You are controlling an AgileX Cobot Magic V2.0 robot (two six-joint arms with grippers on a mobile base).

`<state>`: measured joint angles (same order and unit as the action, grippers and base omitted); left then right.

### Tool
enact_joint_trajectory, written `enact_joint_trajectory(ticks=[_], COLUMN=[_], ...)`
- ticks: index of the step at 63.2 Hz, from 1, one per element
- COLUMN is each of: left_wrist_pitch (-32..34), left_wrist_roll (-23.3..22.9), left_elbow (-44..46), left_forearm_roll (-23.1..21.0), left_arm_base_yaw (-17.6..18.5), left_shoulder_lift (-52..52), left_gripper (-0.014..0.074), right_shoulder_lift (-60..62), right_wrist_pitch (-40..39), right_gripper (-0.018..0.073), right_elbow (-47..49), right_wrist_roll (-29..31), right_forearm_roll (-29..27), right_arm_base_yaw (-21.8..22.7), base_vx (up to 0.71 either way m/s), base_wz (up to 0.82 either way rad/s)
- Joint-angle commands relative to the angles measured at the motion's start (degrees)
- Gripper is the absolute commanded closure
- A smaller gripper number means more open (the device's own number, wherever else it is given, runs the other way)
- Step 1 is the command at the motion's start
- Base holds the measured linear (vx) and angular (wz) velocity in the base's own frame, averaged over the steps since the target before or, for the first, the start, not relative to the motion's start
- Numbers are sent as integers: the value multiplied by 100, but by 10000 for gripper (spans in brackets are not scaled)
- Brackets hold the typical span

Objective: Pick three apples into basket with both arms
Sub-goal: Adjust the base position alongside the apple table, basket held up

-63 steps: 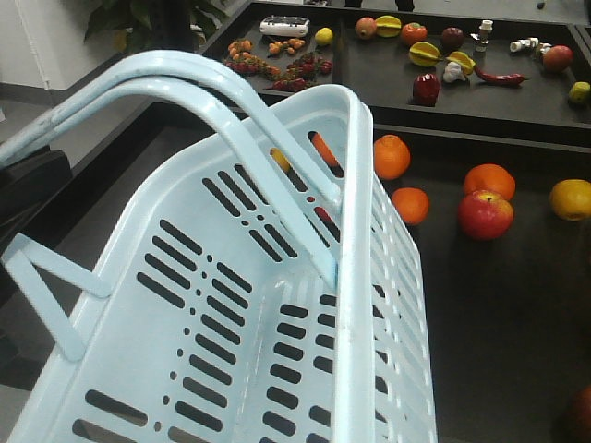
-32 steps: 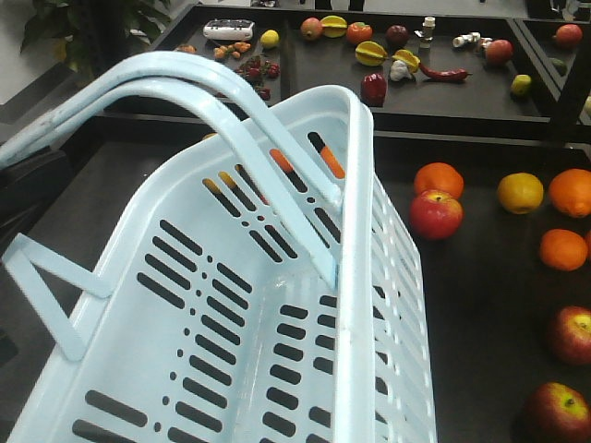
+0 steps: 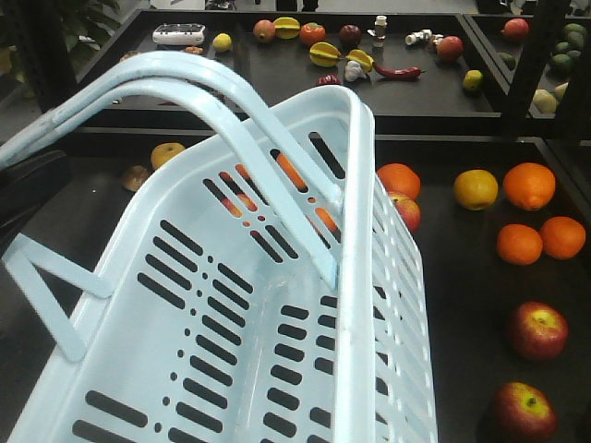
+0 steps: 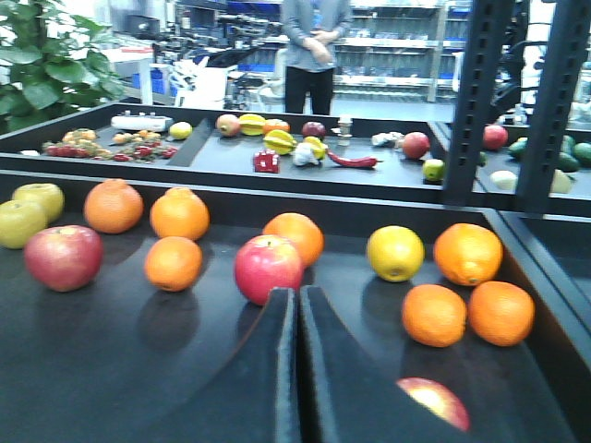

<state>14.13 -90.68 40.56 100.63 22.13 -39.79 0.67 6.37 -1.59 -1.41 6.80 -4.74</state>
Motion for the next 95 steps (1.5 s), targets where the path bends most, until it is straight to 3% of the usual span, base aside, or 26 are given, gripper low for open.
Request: enact_joint_trajectory(ticks=[1, 95], left_wrist_pitch=[-172, -178], left_wrist_roll=[-140, -140], left_elbow=[166, 166], left_forearm_roll=[110, 110], left_arm_base_yaw=[22, 22], left_shoulder_lift=[7, 7], left_gripper=[603, 603], right_shoulder_lift=[69, 69], right_wrist_pitch=[-409, -409], right_gripper=[568, 568], right_elbow=[-79, -79], right_wrist_roll=[41, 41], right_forearm_roll=[50, 50], right_arm_base_yaw=[26, 26], base_vx=[5, 2], base_wz=[-16, -6])
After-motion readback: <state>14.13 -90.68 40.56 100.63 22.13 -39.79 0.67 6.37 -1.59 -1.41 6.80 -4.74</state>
